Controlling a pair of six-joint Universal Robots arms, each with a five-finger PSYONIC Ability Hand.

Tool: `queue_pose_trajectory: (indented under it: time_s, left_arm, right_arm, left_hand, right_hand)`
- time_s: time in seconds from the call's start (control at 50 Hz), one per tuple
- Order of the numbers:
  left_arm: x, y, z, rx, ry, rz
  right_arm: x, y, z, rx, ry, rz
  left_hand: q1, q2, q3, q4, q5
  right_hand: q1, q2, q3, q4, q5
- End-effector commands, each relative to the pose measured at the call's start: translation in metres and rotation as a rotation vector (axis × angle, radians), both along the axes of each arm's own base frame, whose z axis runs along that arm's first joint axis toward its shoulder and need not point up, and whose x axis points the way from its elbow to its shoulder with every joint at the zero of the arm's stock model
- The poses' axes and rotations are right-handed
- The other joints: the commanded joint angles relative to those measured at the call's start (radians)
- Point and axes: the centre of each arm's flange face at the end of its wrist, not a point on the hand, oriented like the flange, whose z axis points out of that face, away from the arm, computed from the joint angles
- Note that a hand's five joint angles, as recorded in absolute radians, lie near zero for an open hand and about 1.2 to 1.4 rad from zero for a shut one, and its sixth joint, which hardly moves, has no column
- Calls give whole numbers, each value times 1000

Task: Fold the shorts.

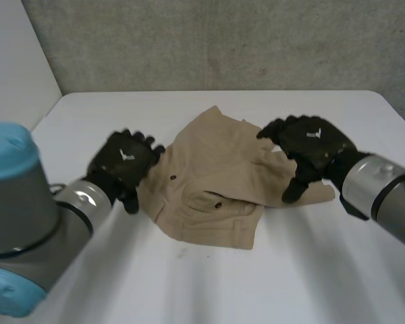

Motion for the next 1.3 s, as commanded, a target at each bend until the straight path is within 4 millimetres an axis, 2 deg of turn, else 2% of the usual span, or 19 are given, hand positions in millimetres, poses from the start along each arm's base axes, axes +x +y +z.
queue_pose_trajectory:
  time_s: [0.02,0.24,0.38,0.46,0.52,0.62,0.7,0.84,0.92,0.94,0.98,1.02,1.06,1.1,1.16,1.18,1.24,1.26,1.3]
  left_arm:
    - [-6,-17,-46,-18,9,31]
    - [-12,-45,-86,-3,-18,54]
    - [-13,-58,-96,4,-23,66]
    - [-13,-64,-102,12,-28,72]
    - [-14,-67,-101,3,-22,77]
    - [-8,-78,-96,-26,-26,150]
    - [-1,-92,-87,-83,-45,236]
    - [42,-141,-53,-235,-35,444]
    - [57,-159,4,-412,64,499]
    - [59,-162,27,-486,111,510]
    - [57,-162,48,-557,154,506]
    - [48,-158,72,-643,213,487]
    - [37,-152,84,-687,254,458]
    - [12,-135,102,-735,319,392]
    - [-14,-117,110,-747,365,314]
    - [-34,-103,107,-735,381,241]
    - [-64,-80,95,-703,386,119]
    - [-86,-64,76,-659,374,26]
    - [-108,-45,54,-613,359,-66]
  right_arm:
    - [-8,7,-37,-8,60,-7]
    - [-13,8,-53,-16,75,-13]
    - [-15,6,-54,-15,76,-24]
    - [-16,5,-57,-6,79,-25]
    - [-16,4,-58,-4,80,-28]
    - [-18,2,-58,-4,79,-34]
    - [-18,2,-58,-4,80,-37]
    - [-18,2,-58,-4,80,-37]
    - [-18,2,-59,-1,81,-37]
    - [-18,2,-59,-1,81,-36]
    - [-17,3,-60,2,82,-32]
    - [-16,4,-62,9,85,-30]
    - [-16,4,-63,11,87,-33]
    - [-16,3,-64,12,89,-37]
    - [-18,2,-64,15,89,-45]
    - [-18,2,-64,16,90,-48]
    - [-21,-1,-64,14,90,-65]
    - [-22,-2,-64,13,91,-73]
    - [-26,-6,-62,7,90,-96]
  left_hand:
    - [140,141,138,141,133]
    - [272,273,270,273,265]
    - [463,464,461,464,456]
    - [715,716,713,715,708]
    - [1172,1174,1170,1173,1165]
    - [1173,1175,1171,1174,1166]
    - [1173,1175,1171,1174,1166]
    - [1173,1175,1171,1174,1166]
    - [1173,1175,1171,1174,1166]
    - [1173,1175,1171,1174,1166]
    - [1173,1175,1171,1174,1166]
    - [1173,1175,1171,1174,1166]
    - [1173,1175,1171,1174,1166]
    - [1173,1175,1171,1174,1166]
    - [1173,1175,1171,1174,1166]
    - [1173,1175,1171,1174,1166]
    - [1173,1175,1171,1174,1166]
    - [1173,1175,1171,1174,1166]
    - [1173,1175,1171,1174,1166]
  right_hand:
    - [-25,-45,-41,-57,-52]
    - [-25,-45,-41,-57,-52]
    - [-25,-45,-41,-57,-52]
    - [-25,-45,-41,-57,-52]
    - [-25,-45,-41,-57,-52]
    - [-25,-45,-41,-57,-52]
    - [-25,-45,-41,-57,-52]
    - [-25,-45,-41,-57,-52]
    - [-25,-45,-41,-57,-52]
    - [-25,-45,-41,-57,-52]
    - [-25,-45,-41,-57,-52]
    - [-25,-45,-41,-57,-52]
    - [-25,-45,-41,-57,-52]
    - [-25,-45,-41,-57,-52]
    - [-25,-45,-41,-57,-52]
    - [-25,-45,-41,-57,-52]
    - [-25,-45,-41,-57,-52]
    - [-25,-45,-41,-57,-52]
    - [-25,-45,-41,-57,-52]
